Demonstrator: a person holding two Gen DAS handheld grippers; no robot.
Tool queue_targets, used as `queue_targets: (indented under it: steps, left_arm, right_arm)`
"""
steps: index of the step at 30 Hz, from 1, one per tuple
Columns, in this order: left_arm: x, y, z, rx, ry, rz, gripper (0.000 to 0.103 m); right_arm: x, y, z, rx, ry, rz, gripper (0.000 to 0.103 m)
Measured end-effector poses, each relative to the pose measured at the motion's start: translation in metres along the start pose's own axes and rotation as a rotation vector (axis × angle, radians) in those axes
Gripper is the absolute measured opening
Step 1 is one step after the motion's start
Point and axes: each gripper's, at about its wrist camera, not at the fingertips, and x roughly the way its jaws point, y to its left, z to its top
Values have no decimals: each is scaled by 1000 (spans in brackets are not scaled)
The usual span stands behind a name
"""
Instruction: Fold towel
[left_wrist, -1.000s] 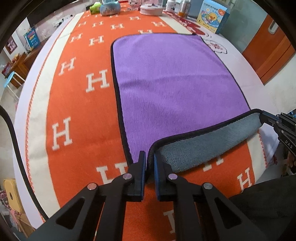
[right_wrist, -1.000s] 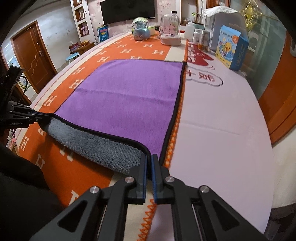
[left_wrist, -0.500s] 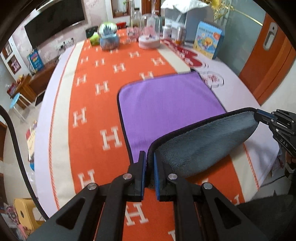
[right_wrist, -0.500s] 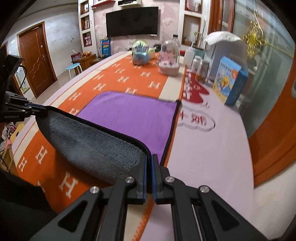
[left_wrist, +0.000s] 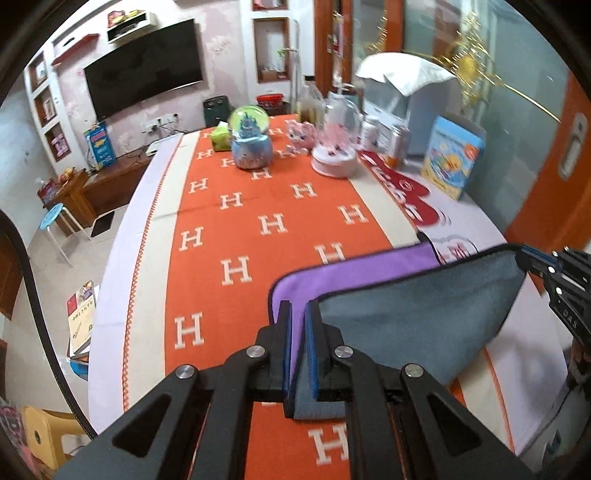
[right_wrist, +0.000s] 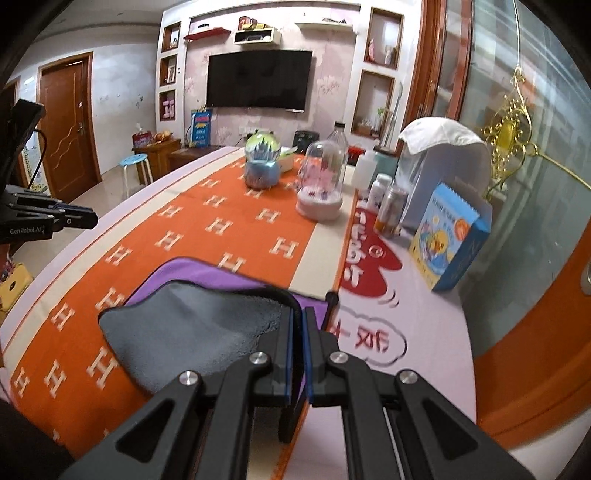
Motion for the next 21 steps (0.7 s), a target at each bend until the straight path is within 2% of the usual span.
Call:
queue_targets:
  steps: [6, 12, 21]
  left_arm:
    - [25, 5, 1, -41, 40, -8, 5]
    - [64, 5, -4, -48, 148, -42, 5]
    - [98, 7, -9, -105, 236, -84, 8]
  right_arm:
    - [21, 0, 12, -40, -7, -24, 4]
    - [31, 0, 18, -59, -7, -23, 4]
    - [64, -7, 18, -40, 48, -63, 6]
